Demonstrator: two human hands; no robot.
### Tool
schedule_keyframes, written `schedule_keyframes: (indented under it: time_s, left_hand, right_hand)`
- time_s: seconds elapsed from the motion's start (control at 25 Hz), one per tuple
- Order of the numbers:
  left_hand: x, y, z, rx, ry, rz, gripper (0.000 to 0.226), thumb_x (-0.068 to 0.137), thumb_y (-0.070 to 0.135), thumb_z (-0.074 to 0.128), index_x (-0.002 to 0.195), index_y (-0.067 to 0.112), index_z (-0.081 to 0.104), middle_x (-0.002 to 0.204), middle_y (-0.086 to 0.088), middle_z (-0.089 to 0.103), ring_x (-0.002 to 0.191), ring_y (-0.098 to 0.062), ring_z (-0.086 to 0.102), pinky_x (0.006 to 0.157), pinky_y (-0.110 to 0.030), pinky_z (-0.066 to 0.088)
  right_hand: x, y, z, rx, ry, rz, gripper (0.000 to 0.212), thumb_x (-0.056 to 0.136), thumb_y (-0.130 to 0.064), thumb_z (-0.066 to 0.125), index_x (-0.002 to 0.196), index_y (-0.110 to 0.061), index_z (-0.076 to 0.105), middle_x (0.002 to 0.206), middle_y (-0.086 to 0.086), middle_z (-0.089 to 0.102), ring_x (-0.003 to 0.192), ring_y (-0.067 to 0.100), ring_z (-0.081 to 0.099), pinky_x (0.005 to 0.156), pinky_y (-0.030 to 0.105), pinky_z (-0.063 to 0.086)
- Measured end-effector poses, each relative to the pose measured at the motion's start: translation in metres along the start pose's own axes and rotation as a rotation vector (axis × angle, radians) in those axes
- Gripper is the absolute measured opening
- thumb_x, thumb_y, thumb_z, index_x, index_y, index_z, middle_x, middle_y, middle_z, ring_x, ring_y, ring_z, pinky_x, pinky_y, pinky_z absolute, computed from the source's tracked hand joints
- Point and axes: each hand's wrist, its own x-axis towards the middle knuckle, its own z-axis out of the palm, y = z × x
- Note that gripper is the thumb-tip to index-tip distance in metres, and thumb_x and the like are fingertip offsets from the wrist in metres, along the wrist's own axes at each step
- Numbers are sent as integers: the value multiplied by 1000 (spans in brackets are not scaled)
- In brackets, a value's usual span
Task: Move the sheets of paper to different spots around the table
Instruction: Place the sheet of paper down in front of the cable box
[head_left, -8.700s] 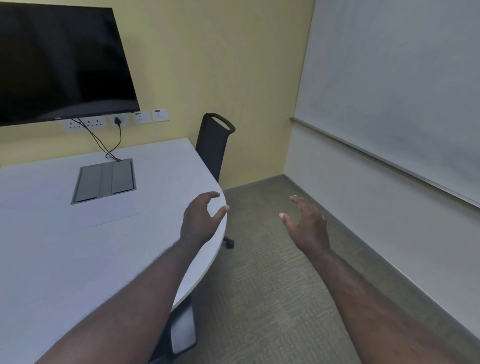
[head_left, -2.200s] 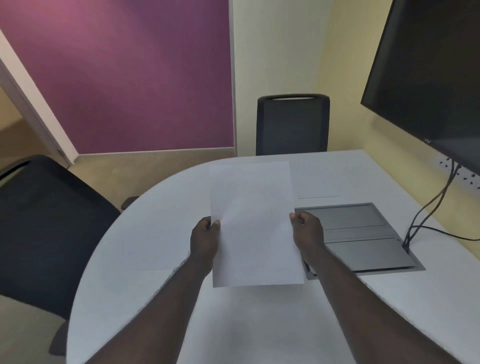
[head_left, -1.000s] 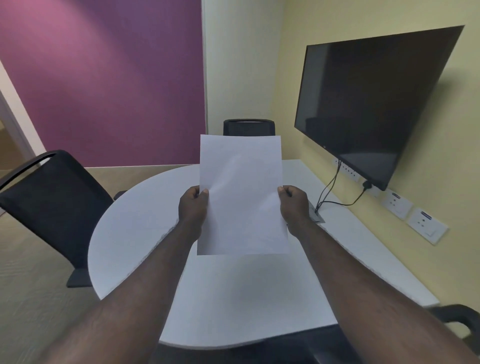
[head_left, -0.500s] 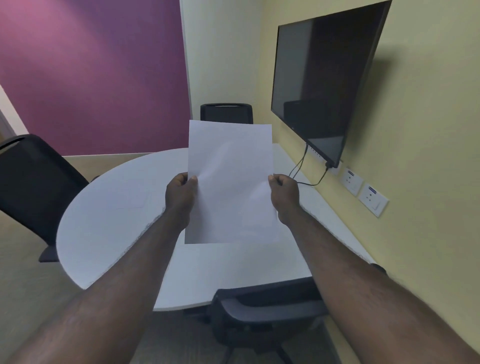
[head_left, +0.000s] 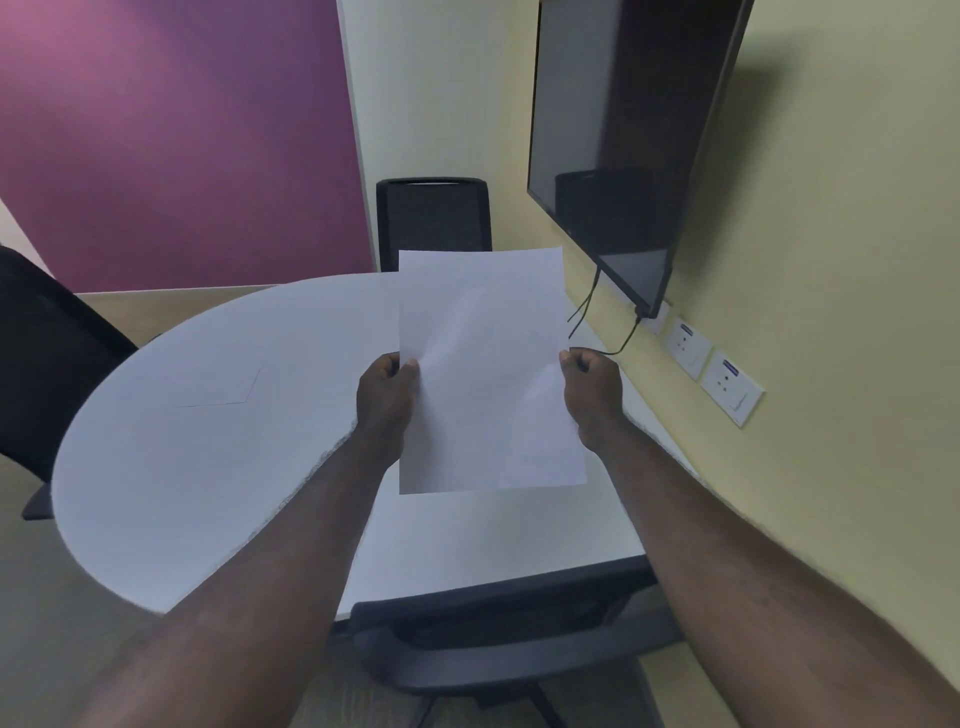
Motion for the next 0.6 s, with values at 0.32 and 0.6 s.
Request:
schedule_keyframes:
  time_s: [0.32, 0.6]
  left_hand:
    - [50, -26, 30, 1, 58, -61, 20, 89, 21, 52, 99, 13, 67, 89, 0, 67, 75, -20, 58, 70, -32, 48]
    - [77, -44, 38, 11, 110, -121, 19, 90, 21, 52, 98, 15, 67, 91, 1, 69, 78, -20, 60, 72, -33, 49]
  right_hand:
    - [57, 28, 21, -22, -52, 8, 31, 96, -23, 50, 66, -19, 53, 59, -6, 40, 56, 10, 36, 59, 25, 37]
    - [90, 42, 41, -48, -98, 29, 34, 96, -24, 52, 62, -24, 47, 59, -9, 38, 55, 9, 34, 59, 26, 32]
